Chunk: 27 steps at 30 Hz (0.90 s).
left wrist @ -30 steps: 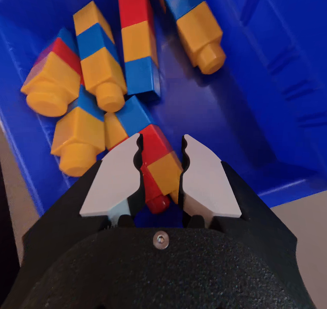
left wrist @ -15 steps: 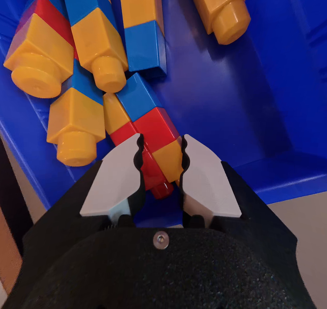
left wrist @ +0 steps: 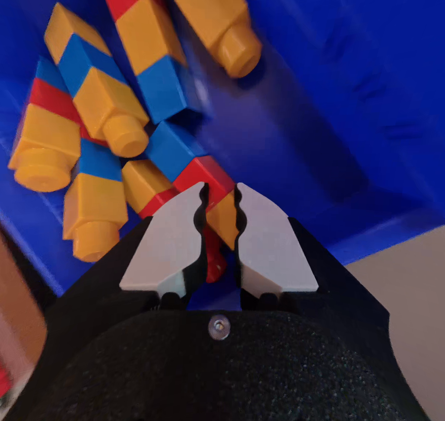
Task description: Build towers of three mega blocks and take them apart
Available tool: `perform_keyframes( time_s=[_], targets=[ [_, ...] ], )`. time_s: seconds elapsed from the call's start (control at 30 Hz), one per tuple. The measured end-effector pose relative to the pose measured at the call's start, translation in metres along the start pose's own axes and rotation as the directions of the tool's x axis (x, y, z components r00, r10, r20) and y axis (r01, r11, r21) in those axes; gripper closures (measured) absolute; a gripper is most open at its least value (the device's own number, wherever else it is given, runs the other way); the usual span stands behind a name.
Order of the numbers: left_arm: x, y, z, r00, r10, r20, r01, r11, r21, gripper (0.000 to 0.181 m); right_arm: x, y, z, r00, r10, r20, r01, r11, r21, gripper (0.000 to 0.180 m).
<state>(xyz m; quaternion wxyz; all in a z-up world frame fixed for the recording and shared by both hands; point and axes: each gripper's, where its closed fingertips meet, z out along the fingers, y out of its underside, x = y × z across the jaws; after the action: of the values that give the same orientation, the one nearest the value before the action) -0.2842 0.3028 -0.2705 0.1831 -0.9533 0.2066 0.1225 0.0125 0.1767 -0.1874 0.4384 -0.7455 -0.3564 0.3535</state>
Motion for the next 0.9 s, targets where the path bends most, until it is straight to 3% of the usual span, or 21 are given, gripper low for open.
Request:
perform_keyframes(
  time_s=[0.03, 0.1, 0.17, 0.23, 0.3, 0.4, 0.53, 0.63, 0.73, 0.83, 0.9],
  targets=[
    [0.005, -0.002, -0.001, 0.999, -0.025, -0.037, 0.026, 1.0, 0.013, 0.156, 0.0, -0.001, -0.001, 1.0, 0.003, 0.0, -0.003, 1.0, 0.003, 0.142],
    [-0.004, 0.011, 0.007, 0.999, -0.028, 0.031, 0.03, 0.996, -0.084, 0.124, 0.001, -0.001, -0.003, 1.0, 0.008, -0.004, -0.008, 1.0, 0.007, 0.142],
    [-0.013, 0.016, 0.013, 0.995, -0.03, 0.097, 0.043, 0.99, -0.133, 0.116, 0.002, -0.001, -0.005, 1.0, 0.016, -0.003, -0.016, 1.0, 0.007, 0.142],
    [-0.014, 0.018, 0.015, 0.994, -0.049, 0.095, 0.062, 0.988, -0.141, 0.115, 0.004, 0.0, -0.007, 1.0, 0.015, -0.008, -0.015, 1.0, 0.006, 0.142],
    [-0.005, 0.019, 0.018, 0.997, -0.067, 0.027, 0.07, 0.986, -0.151, 0.132, 0.006, -0.001, -0.009, 1.0, 0.018, -0.015, -0.018, 1.0, 0.009, 0.142],
    [-0.003, 0.019, 0.019, 0.998, -0.065, -0.018, 0.061, 0.981, -0.184, 0.137, 0.007, -0.003, -0.009, 0.998, 0.057, 0.001, -0.057, 0.998, 0.026, 0.142],
    [0.003, 0.012, 0.017, 0.998, 0.06, -0.029, -0.064, 0.987, -0.149, 0.141, 0.005, -0.004, -0.01, 0.998, 0.056, 0.007, -0.056, 0.998, 0.028, 0.142],
    [-0.004, 0.0, 0.001, 0.995, 0.091, 0.033, -0.09, 0.996, -0.011, 0.142, 0.007, -0.005, -0.014, 0.999, 0.032, -0.004, -0.032, 0.998, 0.045, 0.142],
    [-0.008, -0.027, -0.057, 0.982, 0.081, 0.17, -0.125, 0.955, 0.269, 0.142, 0.007, -0.013, -0.018, 1.0, 0.011, 0.005, -0.011, 0.994, 0.107, 0.142],
    [0.04, -0.047, -0.125, 0.957, 0.21, 0.2, -0.282, 0.83, 0.481, 0.142, 0.002, -0.024, -0.02, 0.999, -0.048, 0.014, 0.045, 0.983, 0.177, 0.142],
    [0.097, -0.048, -0.155, 0.902, 0.398, 0.164, -0.418, 0.718, 0.556, 0.142, -0.002, -0.032, -0.023, 0.992, -0.119, -0.036, 0.124, 0.971, 0.205, 0.137]
  ],
)
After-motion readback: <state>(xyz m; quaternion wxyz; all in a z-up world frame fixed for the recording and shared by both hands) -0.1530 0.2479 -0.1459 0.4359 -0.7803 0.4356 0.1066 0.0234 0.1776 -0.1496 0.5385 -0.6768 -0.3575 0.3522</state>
